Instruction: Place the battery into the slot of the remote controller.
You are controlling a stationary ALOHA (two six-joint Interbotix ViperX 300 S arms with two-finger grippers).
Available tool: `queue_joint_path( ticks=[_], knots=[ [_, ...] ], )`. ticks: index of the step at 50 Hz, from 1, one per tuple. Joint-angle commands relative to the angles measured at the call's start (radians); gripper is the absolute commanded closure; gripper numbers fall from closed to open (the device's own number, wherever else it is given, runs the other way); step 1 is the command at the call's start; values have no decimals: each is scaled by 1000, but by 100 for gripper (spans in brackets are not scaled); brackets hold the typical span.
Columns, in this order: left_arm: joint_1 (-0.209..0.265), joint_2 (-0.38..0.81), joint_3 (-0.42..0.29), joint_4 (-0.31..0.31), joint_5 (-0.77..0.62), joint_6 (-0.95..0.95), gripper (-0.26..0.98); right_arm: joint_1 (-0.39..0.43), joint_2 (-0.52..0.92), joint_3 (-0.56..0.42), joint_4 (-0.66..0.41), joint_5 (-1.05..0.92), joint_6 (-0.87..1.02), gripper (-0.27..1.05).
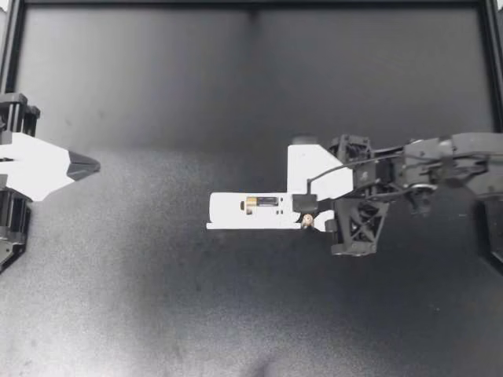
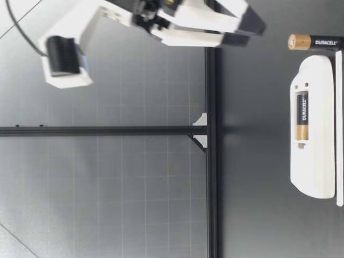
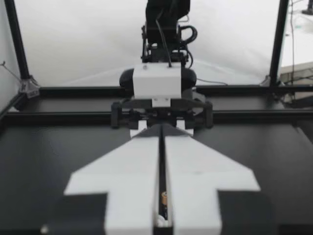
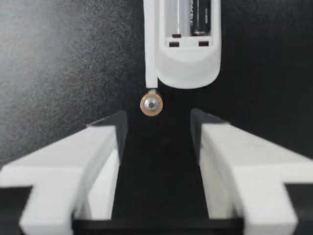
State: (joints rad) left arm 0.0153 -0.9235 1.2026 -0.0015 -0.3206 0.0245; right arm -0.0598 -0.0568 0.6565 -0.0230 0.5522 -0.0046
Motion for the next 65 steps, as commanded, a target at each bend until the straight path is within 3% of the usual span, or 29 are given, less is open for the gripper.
queue_joint_path(
  ticks=[1, 46, 65],
  knots=[
    [2, 9, -12, -2, -9, -2, 89, -6, 6, -23, -2, -29, -2, 27],
    [2, 14, -5, -2, -9, -6, 89, -6, 123, -34, 2, -67, 0, 28],
    [2, 14, 2, -2, -9, -3, 89, 14, 118, -40, 3, -46, 2, 58]
  ],
)
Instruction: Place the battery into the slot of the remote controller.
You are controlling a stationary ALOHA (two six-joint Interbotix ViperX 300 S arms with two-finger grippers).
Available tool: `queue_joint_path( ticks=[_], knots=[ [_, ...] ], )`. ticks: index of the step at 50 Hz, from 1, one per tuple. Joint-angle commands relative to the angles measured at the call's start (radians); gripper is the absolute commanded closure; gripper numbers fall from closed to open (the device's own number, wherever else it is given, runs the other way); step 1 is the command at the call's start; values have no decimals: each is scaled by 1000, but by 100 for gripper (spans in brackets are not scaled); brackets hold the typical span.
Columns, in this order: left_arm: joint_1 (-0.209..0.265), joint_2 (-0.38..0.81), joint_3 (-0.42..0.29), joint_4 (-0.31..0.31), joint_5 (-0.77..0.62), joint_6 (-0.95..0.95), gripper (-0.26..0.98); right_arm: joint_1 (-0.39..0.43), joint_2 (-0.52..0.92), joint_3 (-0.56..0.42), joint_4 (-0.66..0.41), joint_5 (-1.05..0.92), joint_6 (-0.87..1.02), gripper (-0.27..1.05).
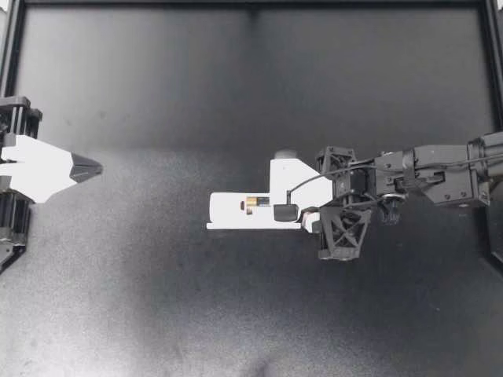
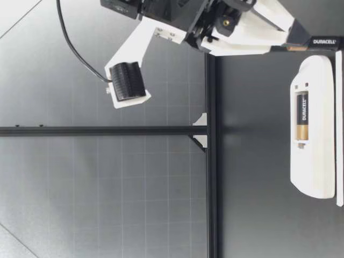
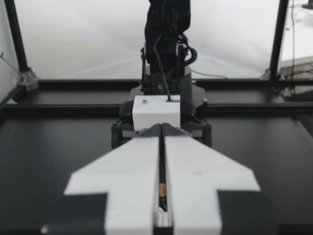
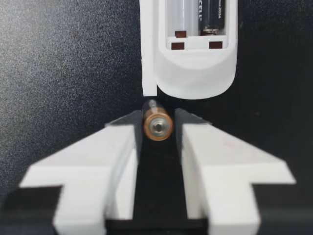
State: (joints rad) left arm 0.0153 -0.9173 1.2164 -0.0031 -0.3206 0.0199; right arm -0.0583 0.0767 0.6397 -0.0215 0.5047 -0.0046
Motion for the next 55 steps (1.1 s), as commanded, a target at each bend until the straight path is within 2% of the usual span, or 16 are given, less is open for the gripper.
queue_joint_path(
  ticks=[1, 18, 26, 33, 45, 55],
  knots=[
    [2, 8, -12, 0, -9, 2, 89, 15, -17, -23, 2, 3, 2, 60],
    [2, 12, -8, 0, -9, 0, 89, 25, -37, -25, 3, 11, 3, 72],
    [28, 115, -28, -31, 29, -6, 89, 23, -84, 0, -3, -51, 0, 73],
    [57, 305, -121, -41, 155, -3, 89, 14, -133, 87, -6, -268, 2, 73],
    [71, 598, -288, -37, 305, 2, 89, -26, -169, 256, -3, -762, 6, 73],
    [74, 775, -391, -26, 367, 3, 89, -38, -115, 316, -3, -956, 5, 73]
  ],
)
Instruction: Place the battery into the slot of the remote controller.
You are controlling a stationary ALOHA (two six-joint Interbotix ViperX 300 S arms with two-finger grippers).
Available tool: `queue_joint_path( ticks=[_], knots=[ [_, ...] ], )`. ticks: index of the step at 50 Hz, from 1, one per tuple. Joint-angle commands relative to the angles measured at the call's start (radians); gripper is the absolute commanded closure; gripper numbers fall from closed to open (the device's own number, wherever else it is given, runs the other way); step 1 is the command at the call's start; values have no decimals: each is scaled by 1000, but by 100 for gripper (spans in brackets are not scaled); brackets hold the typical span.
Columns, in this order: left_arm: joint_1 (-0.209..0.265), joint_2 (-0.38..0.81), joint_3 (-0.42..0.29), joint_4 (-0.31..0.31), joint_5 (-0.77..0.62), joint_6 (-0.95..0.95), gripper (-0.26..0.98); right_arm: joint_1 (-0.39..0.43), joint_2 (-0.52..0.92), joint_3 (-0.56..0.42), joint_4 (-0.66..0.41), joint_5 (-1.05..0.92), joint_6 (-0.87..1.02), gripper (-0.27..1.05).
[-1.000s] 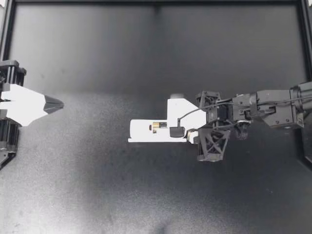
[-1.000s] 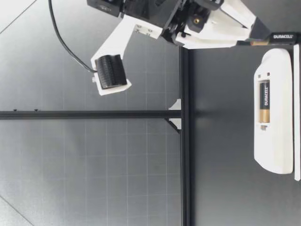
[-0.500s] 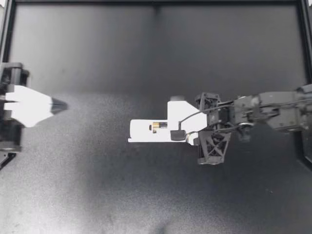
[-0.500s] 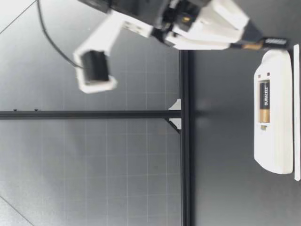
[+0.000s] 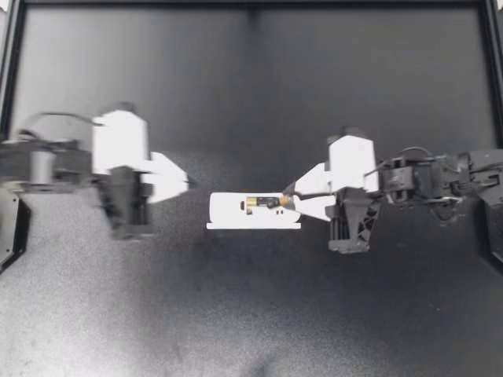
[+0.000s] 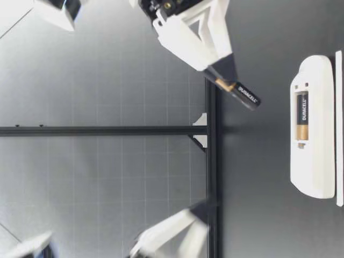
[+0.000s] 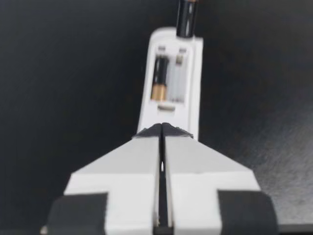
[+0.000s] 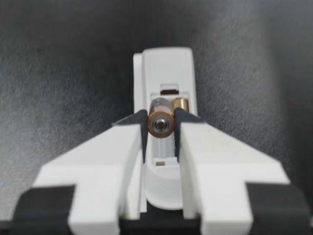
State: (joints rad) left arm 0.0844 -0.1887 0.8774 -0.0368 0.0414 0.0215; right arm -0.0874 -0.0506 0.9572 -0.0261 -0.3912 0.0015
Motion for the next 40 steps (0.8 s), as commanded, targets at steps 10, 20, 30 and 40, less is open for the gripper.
queue_joint_path(
  ticks=[10, 20, 30, 40],
  knots=[
    [5, 163, -104, 11, 14, 6, 89, -9, 78, -12, 2, -86, -5, 73],
    [5, 227, -130, 11, 23, 5, 89, -9, 109, -23, 2, -94, -6, 73],
    [3, 265, -132, 11, 21, -2, 89, -11, 129, -35, 2, -94, -5, 73],
    [3, 285, -132, 8, 21, -3, 89, -9, 135, -40, 2, -92, -3, 73]
  ],
)
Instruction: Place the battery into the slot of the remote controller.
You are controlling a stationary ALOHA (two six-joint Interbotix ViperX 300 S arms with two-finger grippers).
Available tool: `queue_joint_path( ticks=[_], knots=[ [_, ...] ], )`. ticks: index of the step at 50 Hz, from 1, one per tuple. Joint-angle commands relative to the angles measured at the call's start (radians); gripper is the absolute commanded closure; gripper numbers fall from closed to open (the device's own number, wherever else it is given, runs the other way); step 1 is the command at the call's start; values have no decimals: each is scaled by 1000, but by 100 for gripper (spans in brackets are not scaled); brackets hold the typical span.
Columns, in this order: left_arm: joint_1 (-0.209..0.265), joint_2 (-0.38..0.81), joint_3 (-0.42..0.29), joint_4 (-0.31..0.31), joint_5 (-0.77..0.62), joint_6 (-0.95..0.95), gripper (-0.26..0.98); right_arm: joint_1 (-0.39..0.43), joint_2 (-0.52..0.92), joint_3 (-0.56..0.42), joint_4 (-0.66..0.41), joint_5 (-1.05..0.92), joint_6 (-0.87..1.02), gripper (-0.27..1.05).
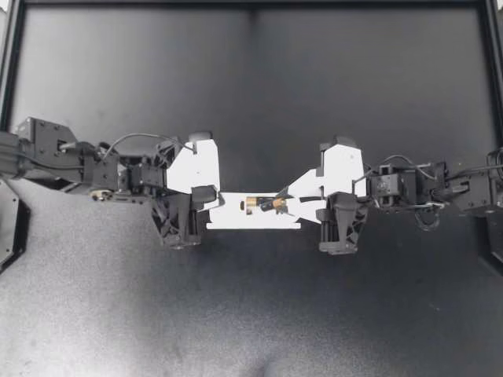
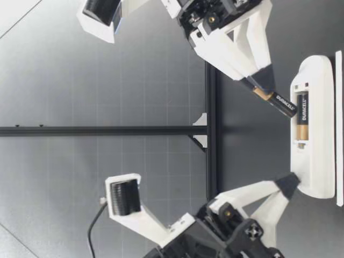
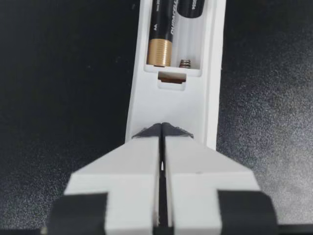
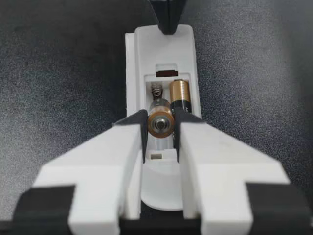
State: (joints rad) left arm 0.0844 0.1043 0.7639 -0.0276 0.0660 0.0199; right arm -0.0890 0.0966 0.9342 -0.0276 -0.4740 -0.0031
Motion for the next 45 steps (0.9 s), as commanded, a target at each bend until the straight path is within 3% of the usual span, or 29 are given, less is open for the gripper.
queue_joint_path(
  ticks=[1, 45],
  knots=[
    [3, -8, -18, -2, -3, -2, 89, -8, -12, -17, 3, -8, 2, 73],
    [3, -8, -11, -6, -2, -2, 89, -8, 37, -91, 0, 152, -5, 73]
  ],
)
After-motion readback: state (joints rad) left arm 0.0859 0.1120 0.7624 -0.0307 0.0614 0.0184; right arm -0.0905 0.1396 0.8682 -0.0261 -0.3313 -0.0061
